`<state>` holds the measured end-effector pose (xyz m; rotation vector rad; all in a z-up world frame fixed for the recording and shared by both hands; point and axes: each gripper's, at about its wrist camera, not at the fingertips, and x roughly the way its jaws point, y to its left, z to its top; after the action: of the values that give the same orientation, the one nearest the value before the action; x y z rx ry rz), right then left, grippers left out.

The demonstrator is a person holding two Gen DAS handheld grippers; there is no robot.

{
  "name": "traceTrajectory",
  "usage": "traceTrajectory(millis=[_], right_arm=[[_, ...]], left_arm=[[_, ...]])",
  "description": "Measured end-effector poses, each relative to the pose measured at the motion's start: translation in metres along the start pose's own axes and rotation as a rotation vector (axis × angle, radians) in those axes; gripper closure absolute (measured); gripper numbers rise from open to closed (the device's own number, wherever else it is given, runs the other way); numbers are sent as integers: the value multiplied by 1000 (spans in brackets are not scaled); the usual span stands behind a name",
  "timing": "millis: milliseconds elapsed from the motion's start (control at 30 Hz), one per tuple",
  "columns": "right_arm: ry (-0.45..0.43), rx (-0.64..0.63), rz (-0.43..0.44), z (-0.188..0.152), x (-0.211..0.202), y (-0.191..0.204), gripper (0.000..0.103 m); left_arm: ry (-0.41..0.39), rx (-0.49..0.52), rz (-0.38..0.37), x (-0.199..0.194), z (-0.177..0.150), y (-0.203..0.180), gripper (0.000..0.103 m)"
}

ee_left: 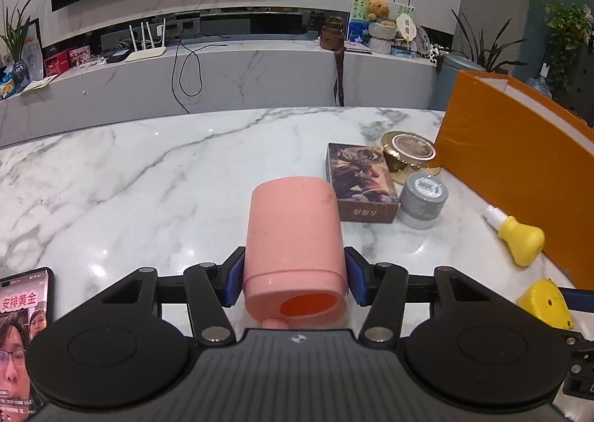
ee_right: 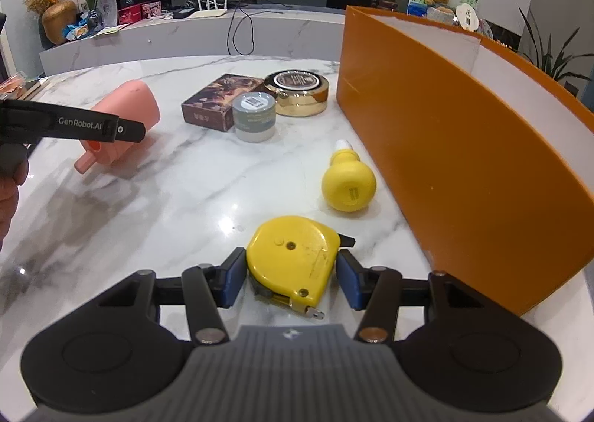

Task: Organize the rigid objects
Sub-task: 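Carry the pink container and tape measure into the orange box and release both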

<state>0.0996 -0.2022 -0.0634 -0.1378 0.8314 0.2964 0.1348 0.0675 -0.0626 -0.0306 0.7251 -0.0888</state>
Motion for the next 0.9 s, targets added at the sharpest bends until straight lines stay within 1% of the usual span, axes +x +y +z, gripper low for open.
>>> traceTrajectory(millis=[333,433,667,767,900], right_arm=[[-48,11,7,6,-17,-3,50],[-82,-4,8,10,-27,-3,50],[-207,-57,32,47,-63,-10,50],[-225,-90,32,60,-70,-17,50],[-234,-87,22,74,-75,-34,50]], left_arm=[[-15,25,-13,-22,0,-8,41],[-29,32,-24,-33,4,-10,41],[-82,88,-51,-60,27,-27,41],[-93,123,-63,-66,34,-39,41],[-100,158,-86,-72,45,-55,41]])
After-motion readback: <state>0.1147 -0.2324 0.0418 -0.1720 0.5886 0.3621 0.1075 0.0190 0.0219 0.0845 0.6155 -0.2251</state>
